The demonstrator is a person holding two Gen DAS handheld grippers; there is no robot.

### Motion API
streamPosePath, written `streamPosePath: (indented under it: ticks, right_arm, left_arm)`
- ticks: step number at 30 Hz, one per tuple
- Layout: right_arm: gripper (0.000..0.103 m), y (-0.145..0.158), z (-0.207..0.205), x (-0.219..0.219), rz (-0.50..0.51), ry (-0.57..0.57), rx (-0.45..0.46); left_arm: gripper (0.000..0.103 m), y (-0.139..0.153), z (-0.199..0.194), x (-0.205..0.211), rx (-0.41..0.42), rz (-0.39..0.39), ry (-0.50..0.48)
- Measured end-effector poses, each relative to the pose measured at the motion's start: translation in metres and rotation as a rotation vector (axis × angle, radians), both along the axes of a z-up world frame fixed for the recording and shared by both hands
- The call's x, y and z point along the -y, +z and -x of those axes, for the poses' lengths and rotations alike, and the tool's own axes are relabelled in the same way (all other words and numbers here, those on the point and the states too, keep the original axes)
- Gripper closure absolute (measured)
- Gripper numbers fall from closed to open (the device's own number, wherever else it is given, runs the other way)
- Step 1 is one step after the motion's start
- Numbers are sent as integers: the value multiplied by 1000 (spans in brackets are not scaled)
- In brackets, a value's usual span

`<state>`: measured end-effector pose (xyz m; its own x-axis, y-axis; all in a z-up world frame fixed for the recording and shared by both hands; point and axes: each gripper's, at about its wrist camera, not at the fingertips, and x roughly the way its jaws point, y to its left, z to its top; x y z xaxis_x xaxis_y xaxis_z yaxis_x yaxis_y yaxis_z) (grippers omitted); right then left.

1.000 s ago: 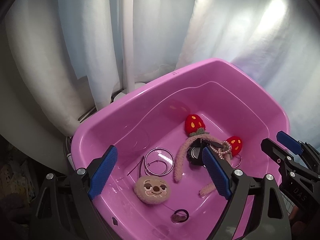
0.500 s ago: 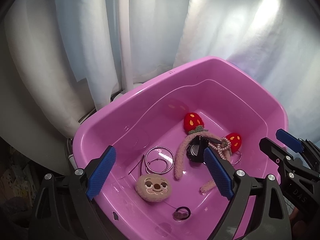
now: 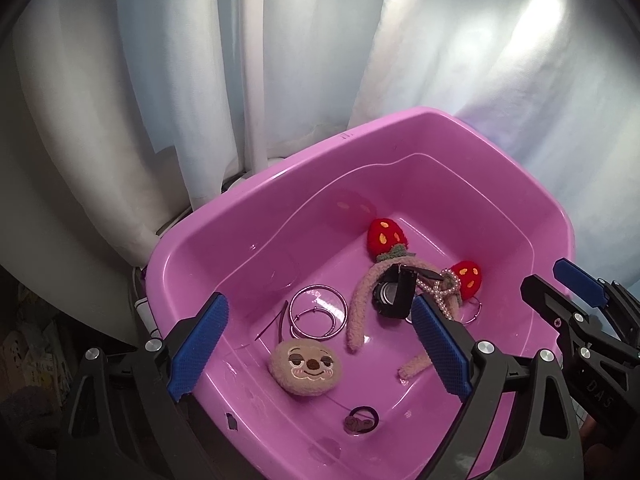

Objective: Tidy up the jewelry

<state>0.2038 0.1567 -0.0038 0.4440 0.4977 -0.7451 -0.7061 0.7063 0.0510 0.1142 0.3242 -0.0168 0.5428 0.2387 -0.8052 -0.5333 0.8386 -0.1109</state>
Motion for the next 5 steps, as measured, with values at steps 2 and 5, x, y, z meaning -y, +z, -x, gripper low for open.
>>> streamPosePath:
  ticks: [2, 5]
  right_arm:
    - [47, 0, 1, 1, -2, -1, 1]
    - [47, 0, 2, 1, -3, 1, 1]
  left_arm:
    - [12, 0, 1, 0, 0, 0, 0]
    - [12, -1, 1, 1, -8, -6, -6]
